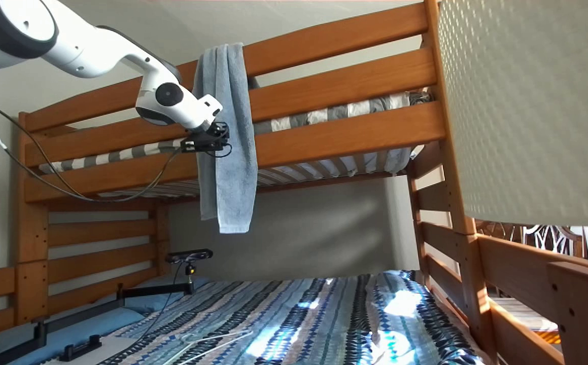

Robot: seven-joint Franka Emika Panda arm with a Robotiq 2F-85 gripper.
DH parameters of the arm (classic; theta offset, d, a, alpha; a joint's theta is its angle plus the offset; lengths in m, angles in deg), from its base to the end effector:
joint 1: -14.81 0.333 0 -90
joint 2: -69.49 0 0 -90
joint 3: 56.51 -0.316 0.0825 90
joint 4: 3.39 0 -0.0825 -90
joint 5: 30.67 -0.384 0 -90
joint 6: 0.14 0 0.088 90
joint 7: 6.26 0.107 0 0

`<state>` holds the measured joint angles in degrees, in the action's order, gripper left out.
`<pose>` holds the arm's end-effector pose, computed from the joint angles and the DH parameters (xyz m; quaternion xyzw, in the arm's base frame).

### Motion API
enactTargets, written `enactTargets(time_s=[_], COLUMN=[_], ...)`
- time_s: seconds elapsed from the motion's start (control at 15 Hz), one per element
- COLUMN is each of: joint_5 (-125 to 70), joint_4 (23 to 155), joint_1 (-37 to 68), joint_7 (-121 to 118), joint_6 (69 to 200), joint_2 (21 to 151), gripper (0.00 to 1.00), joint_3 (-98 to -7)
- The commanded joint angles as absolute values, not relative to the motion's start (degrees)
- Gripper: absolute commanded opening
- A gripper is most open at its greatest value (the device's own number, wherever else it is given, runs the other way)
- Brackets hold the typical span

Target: Remove the blue cloth and towel and put them on the bed

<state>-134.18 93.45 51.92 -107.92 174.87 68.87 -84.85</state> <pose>0.3095 0.4982 0.6593 -0.6110 -0.4141 -0.5447 0.3982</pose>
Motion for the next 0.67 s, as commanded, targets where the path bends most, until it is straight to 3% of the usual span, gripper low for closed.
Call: enactTargets(time_s=[0.0, 0.2, 0.6], joint_5=[-136.92, -135.97, -133.60], joint_4=[91.00, 91.57, 92.82], joint_1=[52.19, 52.11, 51.80], joint_7=[-112.09, -111.95, -110.25], joint_6=[175.71, 175.22, 175.48], joint_2=[71.42, 72.00, 72.22], gripper=[0.22, 0.02, 0.01], joint_3=[-85.13, -85.00, -84.69])
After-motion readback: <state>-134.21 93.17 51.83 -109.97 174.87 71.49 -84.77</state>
